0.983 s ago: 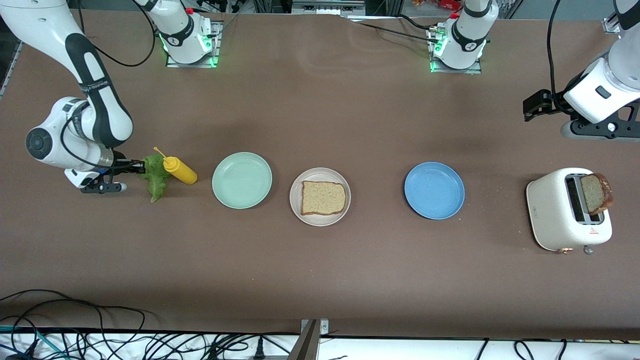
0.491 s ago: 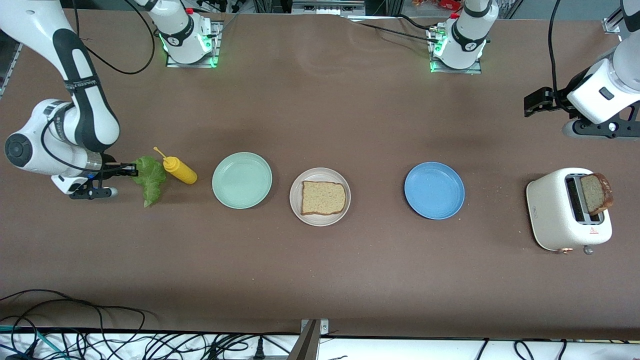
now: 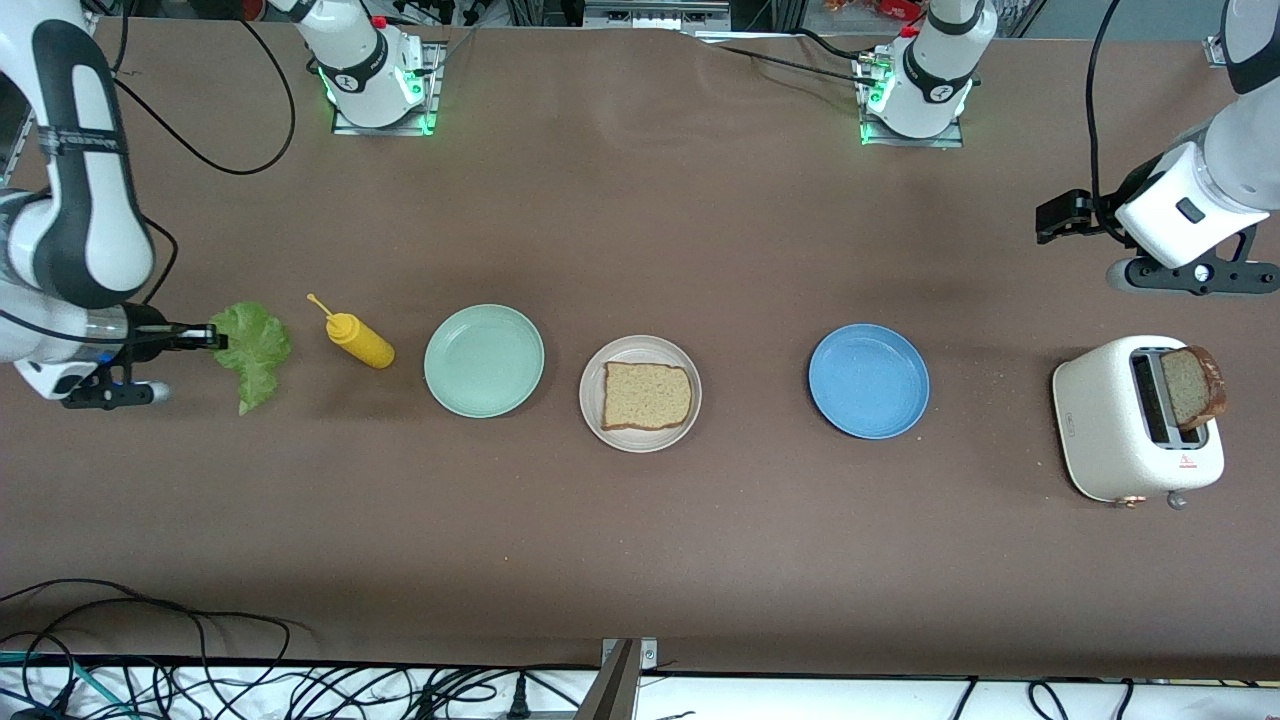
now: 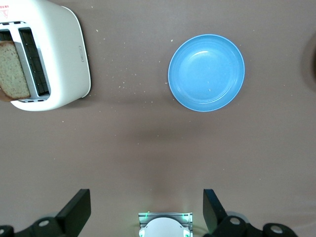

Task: Make sandwich on beige plate with both arms
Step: 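Lift the lettuce leaf and carry it over the beige plate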

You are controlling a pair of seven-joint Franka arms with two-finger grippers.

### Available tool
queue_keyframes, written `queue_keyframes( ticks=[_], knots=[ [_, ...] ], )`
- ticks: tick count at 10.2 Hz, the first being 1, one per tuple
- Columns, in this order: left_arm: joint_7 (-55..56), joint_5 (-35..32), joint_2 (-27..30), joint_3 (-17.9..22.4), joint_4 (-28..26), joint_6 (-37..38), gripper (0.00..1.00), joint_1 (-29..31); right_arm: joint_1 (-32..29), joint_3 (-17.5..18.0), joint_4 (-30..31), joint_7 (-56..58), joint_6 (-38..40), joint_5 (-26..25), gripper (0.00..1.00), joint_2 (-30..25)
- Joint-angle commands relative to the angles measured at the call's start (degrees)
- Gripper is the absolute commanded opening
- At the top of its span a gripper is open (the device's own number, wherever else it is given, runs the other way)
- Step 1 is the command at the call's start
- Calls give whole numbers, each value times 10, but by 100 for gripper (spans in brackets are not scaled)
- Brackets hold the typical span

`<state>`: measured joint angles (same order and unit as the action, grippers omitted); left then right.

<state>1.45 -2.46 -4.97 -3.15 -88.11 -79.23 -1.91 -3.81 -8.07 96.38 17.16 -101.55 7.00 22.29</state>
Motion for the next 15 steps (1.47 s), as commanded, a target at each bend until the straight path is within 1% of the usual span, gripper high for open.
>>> queue_keyframes(
  ticks=[1, 2, 3, 5, 6, 7, 8, 9, 11, 13, 14, 15],
  knots=[
    [1, 11, -11, 1, 18, 7, 100, -2, -1, 2, -89, -21, 113, 5, 0, 0],
    [1, 11, -15, 1, 18, 6, 100, -2, 0, 7, -107, -58, 145, 14, 0, -1],
    [0, 11, -20, 2, 18, 1, 100, 1, 8, 24, -114, -116, 151, 15, 0, -5],
    [0, 4, -21, 3, 18, -1, 100, 2, 12, 104, -115, -247, 139, 13, 0, -6],
    [-5, 3, -21, 3, 17, -1, 100, 6, 12, 137, -116, -305, 120, 14, 0, -6],
    [-7, 2, -21, 5, 17, -7, 100, 9, 13, 181, -115, -377, 99, 14, 0, -4],
    [-8, 2, -22, 5, 17, -20, 100, 21, 16, 226, -115, -454, 62, 13, 0, 1],
    [-9, 1, -28, 5, 17, -26, 100, 35, 40, 243, -114, -535, 28, 13, 0, 11],
    [-9, -1, -35, 5, 17, -34, 100, 52, 116, 243, -114, -640, -33, 8, 0, 39],
    [-9, -35, -43, 5, 17, -41, 100, 62, 164, 243, -114, -719, -102, 12, 0, 69],
    [-11, -51, -49, 5, 17, -46, 100, 67, 192, 242, -114, -763, -141, 7, 0, 87],
    [-29, -59, -57, 5, 17, -56, 100, 76, 214, 242, -114, -781, -184, 0, 0, 107]
  ],
)
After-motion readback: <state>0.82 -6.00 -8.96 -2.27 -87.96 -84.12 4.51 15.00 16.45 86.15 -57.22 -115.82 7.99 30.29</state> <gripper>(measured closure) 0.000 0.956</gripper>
